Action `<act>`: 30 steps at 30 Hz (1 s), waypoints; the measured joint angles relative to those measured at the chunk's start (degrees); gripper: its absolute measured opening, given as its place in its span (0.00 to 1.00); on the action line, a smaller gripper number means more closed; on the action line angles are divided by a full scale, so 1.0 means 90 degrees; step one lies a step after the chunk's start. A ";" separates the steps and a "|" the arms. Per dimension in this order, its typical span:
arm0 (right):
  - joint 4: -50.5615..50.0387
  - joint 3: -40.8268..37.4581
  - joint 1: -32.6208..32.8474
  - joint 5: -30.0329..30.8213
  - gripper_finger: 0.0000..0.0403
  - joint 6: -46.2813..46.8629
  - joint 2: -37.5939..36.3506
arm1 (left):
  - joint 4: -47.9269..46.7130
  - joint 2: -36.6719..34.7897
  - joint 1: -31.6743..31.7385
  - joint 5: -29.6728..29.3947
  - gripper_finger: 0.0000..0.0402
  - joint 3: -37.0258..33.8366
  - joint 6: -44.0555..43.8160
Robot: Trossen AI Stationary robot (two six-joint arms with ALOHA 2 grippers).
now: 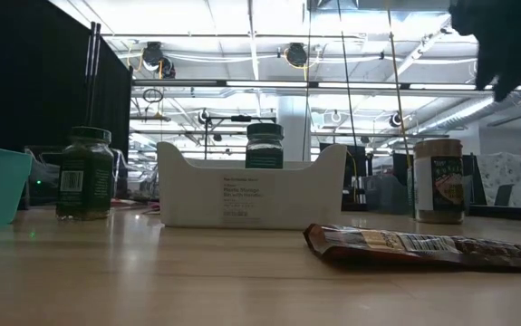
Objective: Sort spices by type
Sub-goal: Put the top brown seasoning bottle into the blue bin
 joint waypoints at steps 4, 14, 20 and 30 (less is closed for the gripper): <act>-0.0558 0.0004 -0.0047 -0.0538 0.70 0.0286 0.0000 | -0.0045 0.0002 0.0094 0.0004 0.21 0.0000 0.0103; -0.0972 -0.0080 -0.0047 0.0115 0.69 -0.0152 0.0041 | 0.0137 0.0013 0.0515 0.1835 0.21 0.0000 0.0095; -0.0634 -0.0328 -0.0047 0.0776 0.62 -0.0641 0.0027 | 0.1813 0.0582 0.0768 0.3223 0.21 0.0002 0.0458; 0.1175 -0.0506 0.0053 0.1373 0.52 -0.2073 0.0024 | 0.3675 0.1534 0.0972 0.3339 0.21 0.0002 0.0945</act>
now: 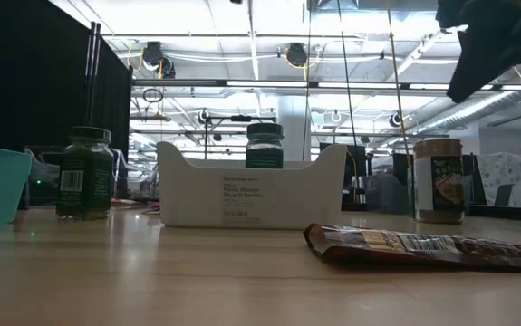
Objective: Sort spices by type
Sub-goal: Put the top brown seasoning bottle into the blue bin
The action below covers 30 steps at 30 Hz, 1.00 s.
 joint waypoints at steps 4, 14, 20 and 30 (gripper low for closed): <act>-0.0151 -0.0069 -0.0007 0.0682 0.52 0.0366 0.0000 | 0.0366 0.0370 -0.0004 0.0133 0.21 0.0000 -0.0005; 0.0845 -0.1312 -0.0547 0.1434 0.52 0.0310 0.0005 | 0.0626 0.0608 -0.0024 0.0141 0.21 0.0000 -0.0342; 0.1787 -0.1796 -0.0619 0.1255 0.52 -0.0078 0.0002 | 0.0553 0.0608 -0.0056 0.0141 0.21 0.0000 -0.0355; 0.2389 -0.1802 -0.0618 0.0388 0.52 -0.0373 -0.0010 | 0.0427 0.0605 -0.0066 0.0136 0.21 0.0000 -0.0358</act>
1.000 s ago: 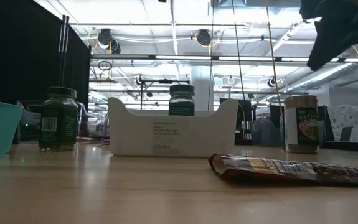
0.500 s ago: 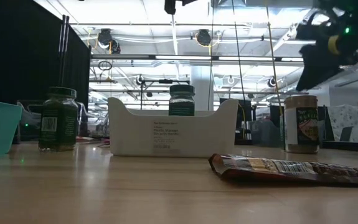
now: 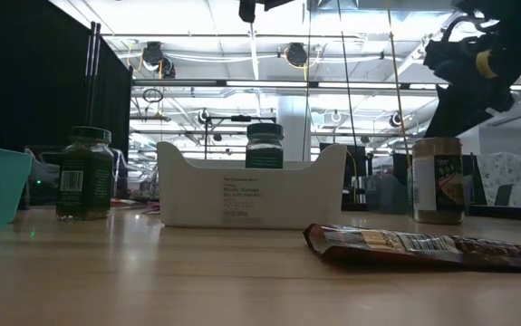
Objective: Sort spices by type
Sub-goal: Put the top brown seasoning bottle into the blue bin
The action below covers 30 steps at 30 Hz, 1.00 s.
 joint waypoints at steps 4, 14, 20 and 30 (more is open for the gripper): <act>0.0012 0.0005 -0.0001 -0.0169 0.52 0.0135 -0.0003 | 0.0000 0.0000 0.0000 0.0000 0.21 0.0000 -0.0010; 0.0447 0.0017 0.0120 -0.1369 0.52 0.0650 -0.0005 | 0.0000 0.0000 -0.0005 -0.0015 0.21 0.0000 -0.0327; 0.1092 0.0001 0.0378 -0.1800 0.52 0.0672 0.0007 | -0.0016 0.0000 -0.0049 0.0034 0.21 0.0000 -0.0328; 0.1121 0.0039 0.0455 -0.1645 0.52 0.0623 -0.0007 | -0.0026 0.0000 -0.0097 0.0194 0.21 0.0000 -0.0327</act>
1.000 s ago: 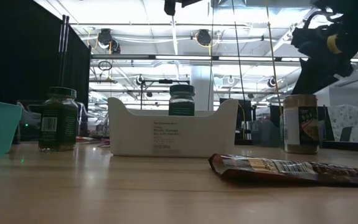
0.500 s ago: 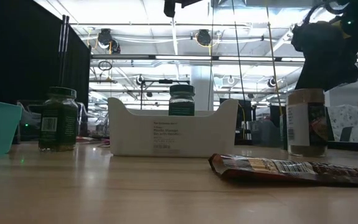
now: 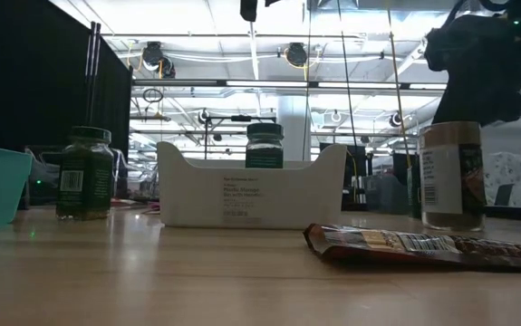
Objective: Sort spices by type
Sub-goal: Put the top brown seasoning bottle into the blue bin
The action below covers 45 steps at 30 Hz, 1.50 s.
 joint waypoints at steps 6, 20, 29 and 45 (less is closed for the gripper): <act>-0.0483 0.0470 0.0000 0.0388 0.52 -0.0261 0.0000 | -0.0006 -0.0002 -0.0082 0.0002 0.21 0.0000 0.0000; 0.0191 0.0908 0.1196 0.1173 0.52 -0.2199 -0.0456 | 0.1487 0.1015 -0.0197 0.0216 0.21 0.0223 0.0170; -0.0732 0.0911 0.1824 0.1336 0.52 -0.1085 -0.0663 | 0.1222 0.1821 -0.0199 0.0520 0.21 0.1191 0.0171; -0.2444 0.0911 0.1825 0.2107 0.52 0.0045 -0.0741 | 0.0084 0.2843 -0.0324 0.0680 0.21 0.2816 -0.0169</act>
